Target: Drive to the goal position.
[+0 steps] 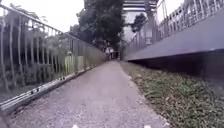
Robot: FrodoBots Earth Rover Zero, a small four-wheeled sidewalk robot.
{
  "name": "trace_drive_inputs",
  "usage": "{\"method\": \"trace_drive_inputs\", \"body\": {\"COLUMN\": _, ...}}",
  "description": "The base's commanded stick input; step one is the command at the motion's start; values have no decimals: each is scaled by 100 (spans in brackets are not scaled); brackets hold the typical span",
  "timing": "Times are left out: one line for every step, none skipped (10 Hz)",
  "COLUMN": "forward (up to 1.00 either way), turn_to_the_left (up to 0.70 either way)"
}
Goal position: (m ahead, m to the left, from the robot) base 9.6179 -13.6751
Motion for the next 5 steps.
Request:
{"method": "trace_drive_inputs", "body": {"forward": 70, "turn_to_the_left": 0}}
{"method": "trace_drive_inputs", "body": {"forward": 70, "turn_to_the_left": 0}}
{"method": "trace_drive_inputs", "body": {"forward": 70, "turn_to_the_left": 0}}
{"method": "trace_drive_inputs", "body": {"forward": 70, "turn_to_the_left": 0}}
{"method": "trace_drive_inputs", "body": {"forward": 70, "turn_to_the_left": 0}}
